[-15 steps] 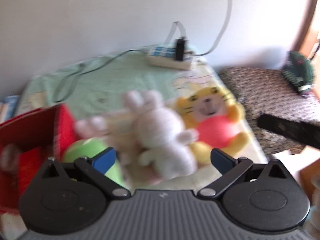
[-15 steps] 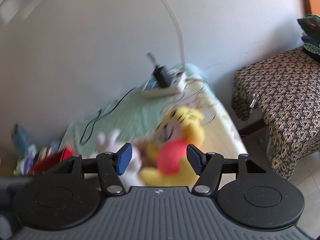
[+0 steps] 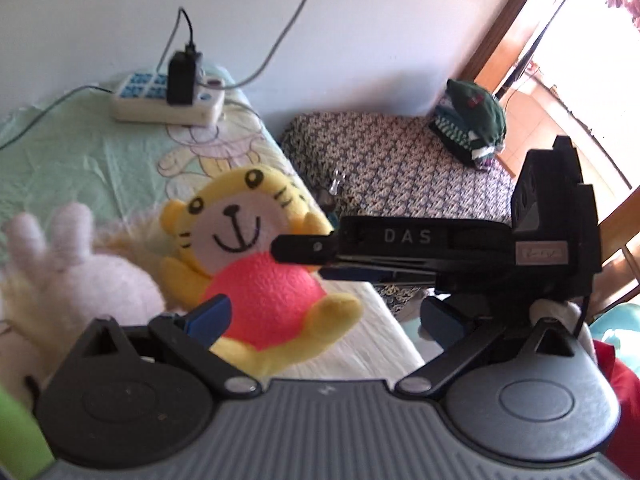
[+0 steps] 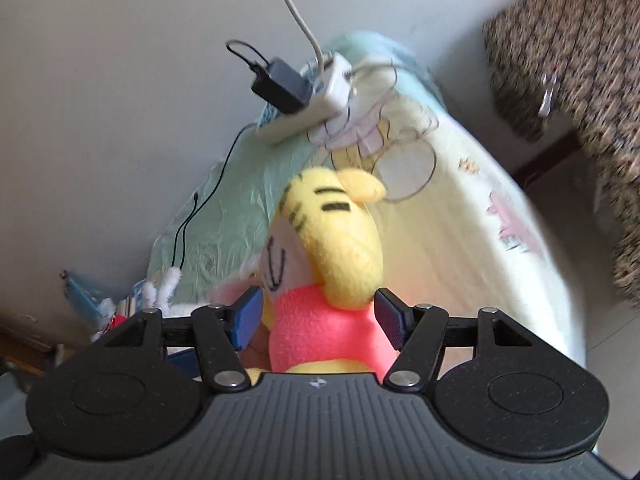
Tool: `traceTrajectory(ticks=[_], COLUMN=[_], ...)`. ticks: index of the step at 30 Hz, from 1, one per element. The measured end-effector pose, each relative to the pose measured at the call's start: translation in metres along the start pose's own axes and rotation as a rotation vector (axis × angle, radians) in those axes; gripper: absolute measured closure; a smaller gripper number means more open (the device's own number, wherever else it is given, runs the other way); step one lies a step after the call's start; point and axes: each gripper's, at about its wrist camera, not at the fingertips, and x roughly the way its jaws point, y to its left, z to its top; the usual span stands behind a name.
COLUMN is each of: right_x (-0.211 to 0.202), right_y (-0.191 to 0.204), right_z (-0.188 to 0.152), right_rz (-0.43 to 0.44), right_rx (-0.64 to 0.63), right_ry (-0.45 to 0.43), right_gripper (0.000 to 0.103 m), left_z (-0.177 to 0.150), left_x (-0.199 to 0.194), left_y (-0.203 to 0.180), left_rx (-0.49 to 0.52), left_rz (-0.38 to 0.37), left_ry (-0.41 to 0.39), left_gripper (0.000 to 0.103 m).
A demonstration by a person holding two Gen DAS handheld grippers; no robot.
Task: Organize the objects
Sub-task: 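Grasp the yellow tiger plush with the right gripper and lift it, then lower the yellow tiger plush into the red box and open the right gripper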
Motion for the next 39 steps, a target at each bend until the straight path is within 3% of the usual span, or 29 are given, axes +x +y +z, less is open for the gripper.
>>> traceTrajectory(ticks=[2, 6, 15, 20, 27, 32, 39], right_x=[0.009, 0.009, -0.054, -0.097, -0.129, -0.128, -0.085], right_y=[-0.006, -0.012, 0.012, 0.029, 0.081, 0.134, 0.214], right_z=[-0.001, -0.006, -0.031, -0.061, -0.094, -0.116, -0.144], right_rz=[0.021, 0.075, 0.076, 0.093, 0.127, 0.168, 0.276], right_rx=[0.012, 0.029, -0.058, -0.086, -0.215, -0.323, -0.409], right_ry=[0.031, 0.029, -0.074, -0.126, -0.193, -0.2, -0.151], right_gripper=[0.041, 0.062, 0.074, 0.075, 0.074, 0.074, 0.074], left_z=[0.001, 0.001, -0.009, -0.024, -0.052, -0.071, -0.099], left_x=[0.015, 0.041, 0.031, -0.005, -0.078, -0.132, -0.214], left_y=[0.01, 0.029, 0.018, -0.007, -0.037, -0.019, 0.034], left_rx=[-0.023, -0.062, -0.005, 0.038, 0.131, 0.107, 0.044], left_rz=[0.008, 0.017, -0.039, -0.101, -0.095, -0.079, 0.012], left_ry=[0.043, 0.104, 0.079, 0.045, -0.078, -0.169, -0.286], left_gripper=[0.003, 0.006, 0.014, 0.014, 0.014, 0.015, 0.015])
